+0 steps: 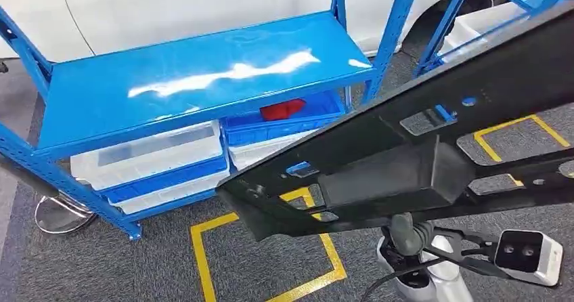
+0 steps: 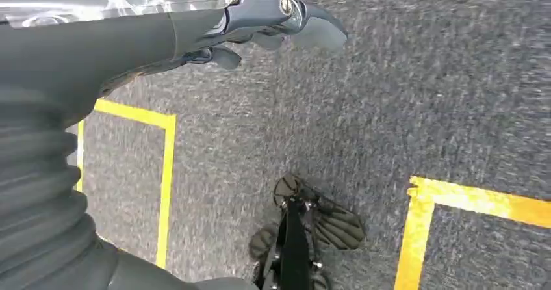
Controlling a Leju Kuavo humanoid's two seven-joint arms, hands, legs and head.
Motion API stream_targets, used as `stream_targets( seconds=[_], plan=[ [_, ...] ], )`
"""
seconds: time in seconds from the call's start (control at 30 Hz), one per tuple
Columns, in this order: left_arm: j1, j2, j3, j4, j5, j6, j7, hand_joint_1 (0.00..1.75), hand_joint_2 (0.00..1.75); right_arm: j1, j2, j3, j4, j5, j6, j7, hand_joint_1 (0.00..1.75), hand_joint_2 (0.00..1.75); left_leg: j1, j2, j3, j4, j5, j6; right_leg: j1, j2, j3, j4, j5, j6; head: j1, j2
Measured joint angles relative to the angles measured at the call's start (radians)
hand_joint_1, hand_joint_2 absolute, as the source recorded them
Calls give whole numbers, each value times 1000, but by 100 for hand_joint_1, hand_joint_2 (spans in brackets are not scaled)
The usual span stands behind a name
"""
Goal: Take the parts from the cabinet and place them on the table.
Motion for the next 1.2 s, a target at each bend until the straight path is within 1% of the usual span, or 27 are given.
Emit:
stream_targets(
  seconds=[0.03, 0.1, 0.13, 0.17, 0.2, 0.23, 0.3, 0.33, 0.37, 0.4, 0.43, 0.47, 0.5, 0.57, 0.63, 0.67, 0.7, 0.73, 0.8, 0.83, 0.87, 0.93, 1.0, 1.03, 1.07, 1.17, 1.2],
  plan=[
    [0, 0, 0, 0, 0, 1, 0, 0, 175, 1, -2, 0, -5, 0, 0, -2, 175, 175, -2, 5, 0, 2, 0, -5, 1, 17, -4, -3, 9, -6, -1, 0],
    [-2, 2, 0, 0, -7, 1, 3, 0, 175, 9, -11, -1, -10, 2, -9, -7, 175, 175, -1, 18, 3, -2, 2, -16, 4, 32, -9, 0, 10, -12, -2, 0],
    [-2, 1, -2, 0, -17, -4, 5, 0, 175, 18, -16, -2, -17, 4, -25, -11, 175, 175, -1, 26, 6, -3, 1, -23, -2, 41, -8, -8, 15, -21, 0, 0],
    [-2, 1, -3, 0, -25, -13, 3, 0, 175, 26, -21, -4, -26, 5, -40, -15, 175, 175, 5, 10, 1, 6, -12, -28, -8, 47, -3, -15, 20, -26, -1, 0],
    [-1, 1, -6, 0, -36, -21, -1, 0, 175, 32, -28, -8, -34, 4, -52, -18, 175, 175, 5, -19, -13, 41, -43, -30, -8, 52, -4, -17, 23, -31, -2, 0],
    [1, 2, -8, 0, -42, -27, -3, 0, 175, 37, -33, -13, -42, 2, -59, -18, 175, 175, 6, -39, -46, 119, -89, -32, -8, 58, -7, -17, 24, -36, -3, 0],
    [3, 6, -12, 0, -53, -37, -4, 0, 175, 56, -42, -23, -49, 2, -72, -18, 175, 175, 5, -53, -119, 285, -160, -36, -6, 76, -10, -16, 26, -39, -3, 0],
    [4, 6, -15, 0, -58, -44, -5, 0, 175, 67, -45, -27, -54, 9, -79, -18, 175, 175, 5, -54, -138, 328, -166, -36, -6, 86, -11, -15, 27, -39, -3, 0],
    [5, 6, -19, 0, -68, -50, -5, 0, 175, 79, -48, -29, -62, 17, -90, -18, 175, 175, 5, -54, -134, 318, -147, -35, -6, 96, -10, -13, 27, -39, -3, 0],
    [4, 6, -24, 0, -76, -53, -5, 0, 175, 87, -51, -31, -71, 23, -99, -18, 175, 175, 5, -54, -106, 260, -107, -33, -6, 107, -10, -11, 27, -38, -3, 0],
    [2, 6, -27, 0, -79, -53, -5, 0, 175, 93, -53, -34, -82, 28, -108, -18, 175, 175, 6, -58, -61, 167, -57, -30, -6, 119, -9, -9, 26, -36, -3, 0],
    [1, 7, -28, 0, -81, -53, -4, 0, 175, 96, -53, -35, -90, 31, -111, -18, 175, 175, 6, -78, -18, 79, -15, -26, -6, 128, -9, -6, 26, -34, -3, 0],
    [1, 8, -28, 0, -85, -53, -1, 0, 175, 101, -53, -36, -98, 34, -114, -18, 175, 175, 7, -130, 10, 19, -14, -19, -6, 138, -12, -4, 26, -30, -3, 0],
    [1, 8, -29, 0, -87, -47, 15, 0, 175, 106, -53, -35, -109, 40, -124, -14, 175, 175, 4, -123, 10, 4, -14, -18, -8, 157, -24, 2, 32, -15, -3, 0],
    [-3, 5, -30, 0, -90, -40, 32, 0, 175, 110, -53, -34, -110, 46, -127, -3, 175, 175, 0, -105, 11, 2, -11, -7, -13, 176, -27, -4, 39, -1, -2, 0],
    [-4, -1, -31, 0, -90, -38, 37, 0, 175, 110, -53, -34, -110, 47, -127, 4, 175, 175, 13, -91, 17, -11, -1, 2, -10, 170, -29, 1, 36, 3, -2, 0],
    [-5, -2, -31, 0, -90, -32, 43, 0, 175, 108, -52, -32, -110, 48, -127, 9, 175, 175, 10, -81, 17, -14, 2, 8, -7, 125, -39, 26, 14, 7, -1, 0],
    [-5, -5, -31, 0, -91, -32, 46, 0, 175, 104, -51, -31, -110, 49, -127, 13, 175, 175, 9, -71, 14, -14, 4, 13, -8, 97, -69, 87, -28, 9, 5, 0],
    [-1, -11, -31, 0, -87, -29, 54, 0, 175, 104, -50, -25, -109, 47, -123, 20, 175, 175, 7, -51, 9, -11, 4, 13, -11, 79, -143, 250, -103, 16, 5, 0],
    [0, -15, -31, 0, -84, -24, 58, 0, 175, 102, -48, -22, -105, 39, -116, 27, 175, 175, 7, -40, 6, -10, 4, 13, -14, 77, -168, 306, -119, 19, 5, 0],
    [0, -20, -29, 0, -80, -20, 60, 0, 175, 97, -47, -20, -99, 29, -106, 31, 175, 175, 6, -29, 5, -9, 4, 13, -17, 76, -170, 314, -112, 21, 5, 0],
    [-2, -26, -26, 0, -75, -14, 61, 0, 175, 88, -45, -17, -89, 19, -95, 35, 175, 175, 6, -18, 5, -9, 3, 12, -18, 72, -145, 272, -83, 21, 5, 0],
    [-4, -38, -24, 0, -71, -8, 61, 0, 175, 67, -42, -13, -75, 11, -85, 37, 175, 175, 6, 0, 8, -7, 1, 8, -18, 48, -38, 82, 1, 16, 5, 0],
    [-5, -40, -24, 0, -69, -7, 61, 0, 175, 60, -42, -12, -72, 10, -84, 37, 175, 175, 4, 4, 9, -5, -1, 5, -14, 11, 2, 4, 10, 12, 6, 0],
    [-4, -46, -23, 0, -69, -5, 61, 0, 175, 53, -40, -10, -66, 9, -84, 37, 175, 175, -2, 11, 8, -3, -3, -3, -3, 7, 3, -4, 4, 2, 4, 0],
    [-5, -52, -21, 0, -66, -4, 58, 0, 175, 46, -35, -8, -55, 6, -80, 37, 175, 175, -2, 28, 11, -7, -2, -18, 0, 35, -5, -2, 6, -12, 3, 0],
    [-7, -55, -19, 0, -63, 0, 52, 0, 175, 42, -35, -6, -51, 6, -74, 38, 175, 175, -2, 38, 14, -7, -4, -25, -5, 46, -5, -9, 11, -20, 5, 0]
  ],
)
